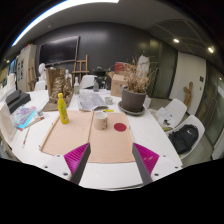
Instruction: Pour water
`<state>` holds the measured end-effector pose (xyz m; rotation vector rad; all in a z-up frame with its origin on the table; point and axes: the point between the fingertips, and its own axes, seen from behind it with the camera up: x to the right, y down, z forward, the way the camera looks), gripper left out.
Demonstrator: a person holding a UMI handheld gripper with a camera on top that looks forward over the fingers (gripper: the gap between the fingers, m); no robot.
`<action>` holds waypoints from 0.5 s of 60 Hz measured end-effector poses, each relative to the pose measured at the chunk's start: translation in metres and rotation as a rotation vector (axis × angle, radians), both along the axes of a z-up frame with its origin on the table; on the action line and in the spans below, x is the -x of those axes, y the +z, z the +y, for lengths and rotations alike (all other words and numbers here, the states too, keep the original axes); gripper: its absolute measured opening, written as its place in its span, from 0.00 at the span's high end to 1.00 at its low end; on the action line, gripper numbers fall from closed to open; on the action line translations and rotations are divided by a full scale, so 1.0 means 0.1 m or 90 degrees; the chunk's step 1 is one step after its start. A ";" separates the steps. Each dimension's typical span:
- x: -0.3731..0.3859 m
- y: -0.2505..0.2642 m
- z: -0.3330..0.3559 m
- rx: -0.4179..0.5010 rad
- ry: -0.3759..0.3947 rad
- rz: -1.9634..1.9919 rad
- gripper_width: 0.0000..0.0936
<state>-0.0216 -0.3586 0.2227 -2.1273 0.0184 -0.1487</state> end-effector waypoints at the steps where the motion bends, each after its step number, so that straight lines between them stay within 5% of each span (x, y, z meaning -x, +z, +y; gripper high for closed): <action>1: 0.03 0.00 0.01 0.000 0.005 0.003 0.08; 30: 2.34 -0.53 1.23 0.004 0.135 0.037 0.08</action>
